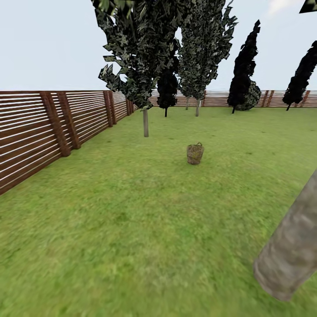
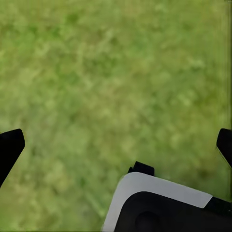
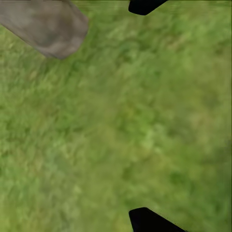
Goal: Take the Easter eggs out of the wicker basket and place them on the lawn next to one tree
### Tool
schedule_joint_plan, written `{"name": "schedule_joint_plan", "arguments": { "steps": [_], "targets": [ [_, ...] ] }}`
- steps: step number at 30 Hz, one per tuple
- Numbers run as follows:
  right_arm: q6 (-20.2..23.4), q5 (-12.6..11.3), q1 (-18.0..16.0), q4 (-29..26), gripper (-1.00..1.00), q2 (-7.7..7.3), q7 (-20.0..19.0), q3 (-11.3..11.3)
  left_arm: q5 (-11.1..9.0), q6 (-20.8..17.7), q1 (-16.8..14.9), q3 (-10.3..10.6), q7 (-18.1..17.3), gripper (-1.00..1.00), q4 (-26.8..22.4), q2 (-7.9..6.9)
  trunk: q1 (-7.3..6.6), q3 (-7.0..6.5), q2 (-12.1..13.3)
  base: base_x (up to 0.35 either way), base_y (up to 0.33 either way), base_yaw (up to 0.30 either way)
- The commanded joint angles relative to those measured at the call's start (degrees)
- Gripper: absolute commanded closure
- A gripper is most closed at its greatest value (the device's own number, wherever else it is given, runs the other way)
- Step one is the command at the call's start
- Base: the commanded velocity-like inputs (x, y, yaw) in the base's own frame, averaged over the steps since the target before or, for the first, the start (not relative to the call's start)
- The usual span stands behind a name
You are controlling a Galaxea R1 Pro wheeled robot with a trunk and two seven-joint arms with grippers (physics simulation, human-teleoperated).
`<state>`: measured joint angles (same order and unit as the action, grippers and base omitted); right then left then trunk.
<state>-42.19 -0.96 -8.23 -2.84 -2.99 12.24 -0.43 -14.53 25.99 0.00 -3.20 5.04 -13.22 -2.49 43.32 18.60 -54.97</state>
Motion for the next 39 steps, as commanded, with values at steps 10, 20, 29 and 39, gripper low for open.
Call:
{"name": "schedule_joint_plan", "arguments": {
  "steps": [10,20,29,39],
  "targets": [
    [-0.25,-0.09,-0.03,-0.05,-1.00,-0.17,-0.02,-0.01,0.21,0.11,0.00,-0.23,0.10,-1.00,-0.06,0.01,0.04,0.06,-0.03,0.324,0.000,0.000],
    [-0.26,-0.01,-0.03,-0.06,-1.00,-0.17,-0.02,0.01,0.21,0.04,0.00,-0.23,0.11,-1.00,-0.06,0.01,0.04,0.06,-0.03,0.324,0.000,0.000],
    [-0.26,0.24,-0.03,-0.06,-1.00,-0.42,-0.25,0.15,0.20,0.03,0.00,-0.23,0.11,-1.00,-0.06,0.02,0.04,0.06,-0.03,0.328,0.051,0.000],
    [-0.26,0.26,-0.03,-0.06,-1.00,-0.70,-0.37,0.25,0.20,0.06,0.00,-0.23,0.11,-1.00,-0.06,-0.05,0.04,0.06,-0.03,0.326,0.156,-0.085]
  ]
}}
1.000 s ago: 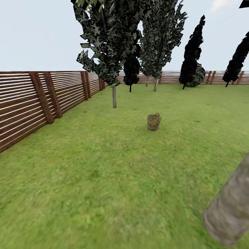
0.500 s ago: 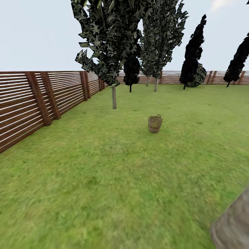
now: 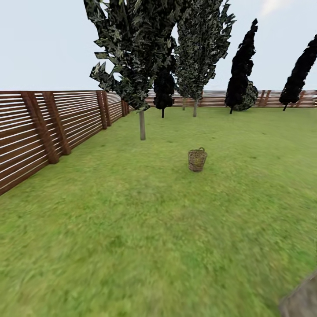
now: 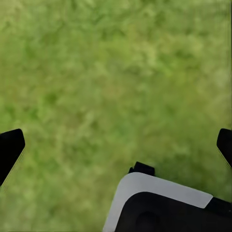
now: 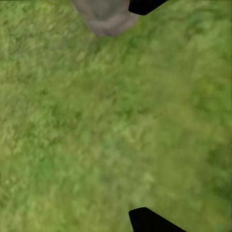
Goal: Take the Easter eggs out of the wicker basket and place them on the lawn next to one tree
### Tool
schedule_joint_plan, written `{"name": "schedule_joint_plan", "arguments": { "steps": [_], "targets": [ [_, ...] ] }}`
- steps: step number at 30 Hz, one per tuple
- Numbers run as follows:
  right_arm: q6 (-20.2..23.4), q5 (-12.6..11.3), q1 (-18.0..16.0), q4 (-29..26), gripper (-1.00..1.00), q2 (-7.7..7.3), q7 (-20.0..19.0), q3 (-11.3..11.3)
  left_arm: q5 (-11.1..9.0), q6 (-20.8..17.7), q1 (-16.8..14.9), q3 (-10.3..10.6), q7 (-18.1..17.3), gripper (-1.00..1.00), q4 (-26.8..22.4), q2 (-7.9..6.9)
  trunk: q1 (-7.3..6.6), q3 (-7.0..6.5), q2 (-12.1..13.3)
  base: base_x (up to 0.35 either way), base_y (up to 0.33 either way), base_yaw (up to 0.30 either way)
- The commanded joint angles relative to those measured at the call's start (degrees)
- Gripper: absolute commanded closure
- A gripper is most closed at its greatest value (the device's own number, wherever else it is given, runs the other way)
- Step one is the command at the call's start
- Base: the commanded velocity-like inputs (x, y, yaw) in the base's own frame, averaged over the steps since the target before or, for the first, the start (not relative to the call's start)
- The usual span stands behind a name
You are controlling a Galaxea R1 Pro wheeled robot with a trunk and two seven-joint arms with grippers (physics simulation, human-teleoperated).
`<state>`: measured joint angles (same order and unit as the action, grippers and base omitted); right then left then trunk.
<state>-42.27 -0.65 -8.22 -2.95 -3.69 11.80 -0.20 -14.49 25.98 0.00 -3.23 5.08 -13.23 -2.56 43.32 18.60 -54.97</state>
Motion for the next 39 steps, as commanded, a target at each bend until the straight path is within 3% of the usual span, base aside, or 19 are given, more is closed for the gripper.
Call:
{"name": "schedule_joint_plan", "arguments": {
  "steps": [1,10,25,28,39],
  "targets": [
    [-0.18,-0.05,-0.05,0.05,-1.00,0.00,0.06,0.02,0.17,0.09,0.00,-0.20,0.05,-1.00,-0.04,0.04,0.04,0.06,-0.04,0.320,0.183,-0.223],
    [-0.18,-0.05,-0.05,0.11,-1.00,0.01,0.06,0.07,0.15,0.10,0.00,-0.20,0.06,-1.00,-0.04,0.01,0.04,0.09,-0.04,0.319,0.190,-0.191],
    [-0.13,-0.05,-0.05,0.10,-1.00,-0.02,0.09,0.09,0.17,0.07,0.00,-0.20,0.10,-1.00,-0.04,0.12,0.04,0.11,-0.04,0.307,0.208,-0.013],
    [-0.18,-0.12,-0.05,0.02,-1.00,-1.53,0.14,-0.04,0.23,-0.04,0.00,-0.20,0.06,-1.00,-0.01,0.42,0.04,0.11,-0.04,0.317,0.085,0.000],
    [-0.18,-0.05,-0.05,0.05,-1.00,-2.46,0.15,0.02,0.17,-0.05,0.00,-0.20,0.08,-1.00,0.04,0.37,0.04,0.11,-0.04,0.329,0.006,0.000]
  ]
}}
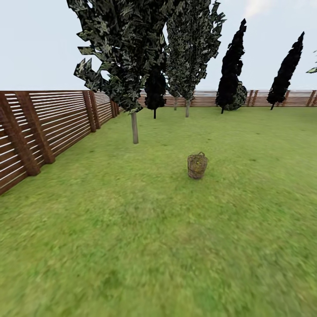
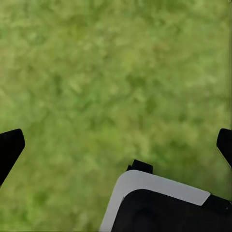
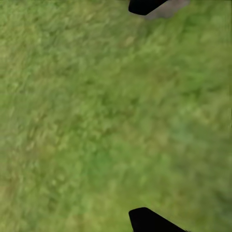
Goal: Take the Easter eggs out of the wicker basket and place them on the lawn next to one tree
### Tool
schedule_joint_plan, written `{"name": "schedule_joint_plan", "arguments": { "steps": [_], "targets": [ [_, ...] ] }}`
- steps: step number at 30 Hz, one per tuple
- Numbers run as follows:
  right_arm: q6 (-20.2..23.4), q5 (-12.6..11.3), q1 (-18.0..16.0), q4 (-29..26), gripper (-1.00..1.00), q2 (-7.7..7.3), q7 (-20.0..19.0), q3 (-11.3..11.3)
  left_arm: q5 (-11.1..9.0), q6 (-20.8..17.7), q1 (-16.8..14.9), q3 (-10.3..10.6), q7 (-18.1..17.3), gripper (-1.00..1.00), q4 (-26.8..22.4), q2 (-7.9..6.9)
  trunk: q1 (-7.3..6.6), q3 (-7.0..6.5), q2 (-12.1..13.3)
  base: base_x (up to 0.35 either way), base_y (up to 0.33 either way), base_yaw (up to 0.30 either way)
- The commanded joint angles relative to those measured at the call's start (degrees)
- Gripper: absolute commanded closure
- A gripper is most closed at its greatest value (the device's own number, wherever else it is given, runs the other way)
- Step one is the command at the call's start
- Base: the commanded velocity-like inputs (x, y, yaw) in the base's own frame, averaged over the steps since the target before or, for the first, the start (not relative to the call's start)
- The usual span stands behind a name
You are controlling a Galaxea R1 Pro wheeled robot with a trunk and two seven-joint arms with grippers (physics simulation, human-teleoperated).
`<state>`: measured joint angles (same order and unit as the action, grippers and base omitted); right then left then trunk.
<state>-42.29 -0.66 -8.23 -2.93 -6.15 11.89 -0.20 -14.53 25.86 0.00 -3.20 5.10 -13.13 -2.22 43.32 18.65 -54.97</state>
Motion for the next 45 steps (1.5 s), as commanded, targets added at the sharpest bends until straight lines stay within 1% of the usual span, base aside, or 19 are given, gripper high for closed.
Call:
{"name": "schedule_joint_plan", "arguments": {
  "steps": [1,30,36,45],
  "targets": [
    [-0.19,-0.05,-0.03,0.03,-1.00,-0.03,0.06,0.02,0.21,0.07,0.00,-0.23,0.06,-1.00,-0.05,0.05,0.04,0.06,-0.03,0.330,0.000,0.000],
    [-0.25,-0.05,-0.03,0.03,-1.00,0.00,0.03,0.09,0.21,0.25,0.00,-0.23,-0.24,-1.00,-0.05,-0.06,0.04,0.05,-0.03,0.331,0.000,-0.001],
    [-0.32,-0.05,-0.03,-0.04,-1.00,0.00,0.01,0.11,0.21,0.23,0.00,-0.22,-0.42,-1.00,-0.05,-0.04,0.04,-0.12,-0.03,0.331,0.041,-0.133],
    [-0.30,-0.01,-0.03,-0.06,-1.00,-0.01,-0.03,0.15,0.27,0.24,0.00,-0.17,-0.44,-1.00,-0.05,-0.07,0.04,-0.33,-0.03,0.331,0.091,-0.233]
  ]
}}
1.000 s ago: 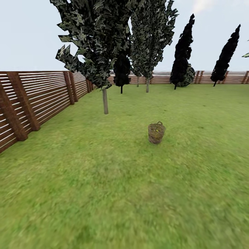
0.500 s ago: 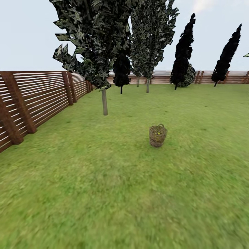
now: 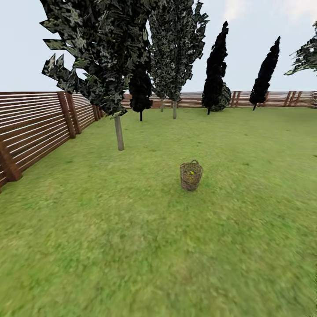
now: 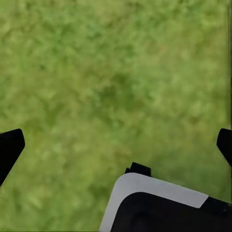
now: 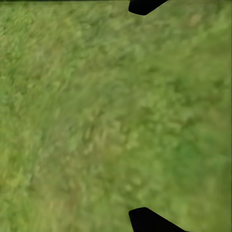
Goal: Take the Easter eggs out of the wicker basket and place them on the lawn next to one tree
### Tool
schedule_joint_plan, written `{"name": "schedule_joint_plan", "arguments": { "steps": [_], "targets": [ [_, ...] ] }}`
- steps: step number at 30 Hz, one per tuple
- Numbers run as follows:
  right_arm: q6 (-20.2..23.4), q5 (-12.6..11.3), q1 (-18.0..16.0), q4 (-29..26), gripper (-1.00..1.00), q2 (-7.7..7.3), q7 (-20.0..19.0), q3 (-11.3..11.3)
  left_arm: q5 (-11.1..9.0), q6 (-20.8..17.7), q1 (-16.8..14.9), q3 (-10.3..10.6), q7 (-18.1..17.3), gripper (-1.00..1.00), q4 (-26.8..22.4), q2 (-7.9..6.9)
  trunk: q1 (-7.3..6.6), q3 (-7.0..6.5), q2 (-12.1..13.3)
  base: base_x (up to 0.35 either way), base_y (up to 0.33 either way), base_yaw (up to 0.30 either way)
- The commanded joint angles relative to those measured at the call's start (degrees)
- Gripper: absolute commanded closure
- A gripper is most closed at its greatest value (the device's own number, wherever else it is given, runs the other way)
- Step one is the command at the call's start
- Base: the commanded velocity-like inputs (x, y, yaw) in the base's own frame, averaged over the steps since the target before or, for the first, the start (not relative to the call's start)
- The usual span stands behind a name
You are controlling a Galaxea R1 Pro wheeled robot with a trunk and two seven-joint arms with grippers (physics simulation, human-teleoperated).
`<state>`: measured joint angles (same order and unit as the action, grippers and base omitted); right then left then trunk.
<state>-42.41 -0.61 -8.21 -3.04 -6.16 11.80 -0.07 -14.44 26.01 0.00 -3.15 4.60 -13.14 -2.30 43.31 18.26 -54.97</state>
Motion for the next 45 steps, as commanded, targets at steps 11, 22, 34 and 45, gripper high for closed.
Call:
{"name": "schedule_joint_plan", "arguments": {
  "steps": [11,22,34,45],
  "targets": [
    [-0.14,-0.07,-0.05,0.05,-1.00,0.00,0.07,0.07,0.18,0.10,0.00,-0.28,0.06,-1.00,-0.04,0.00,0.04,0.06,-0.04,0.326,0.155,-0.252],
    [-0.13,-0.08,-0.05,0.05,-1.00,0.00,0.07,0.05,0.20,0.10,0.00,-0.28,0.06,-1.00,-0.04,0.02,0.04,0.59,-0.04,0.303,0.211,-0.087],
    [-0.13,-0.09,-0.05,0.05,-1.00,0.00,0.07,-0.01,0.20,0.10,0.00,-0.28,0.06,-1.00,-0.04,0.09,0.04,1.34,-0.04,0.296,0.222,-0.001],
    [-0.13,-0.09,-0.05,0.05,-1.00,-0.03,0.07,-0.01,0.20,0.10,0.00,-0.19,0.04,-1.00,-0.04,0.11,-2.38,-0.23,4.38,0.296,0.179,0.051]
  ]
}}
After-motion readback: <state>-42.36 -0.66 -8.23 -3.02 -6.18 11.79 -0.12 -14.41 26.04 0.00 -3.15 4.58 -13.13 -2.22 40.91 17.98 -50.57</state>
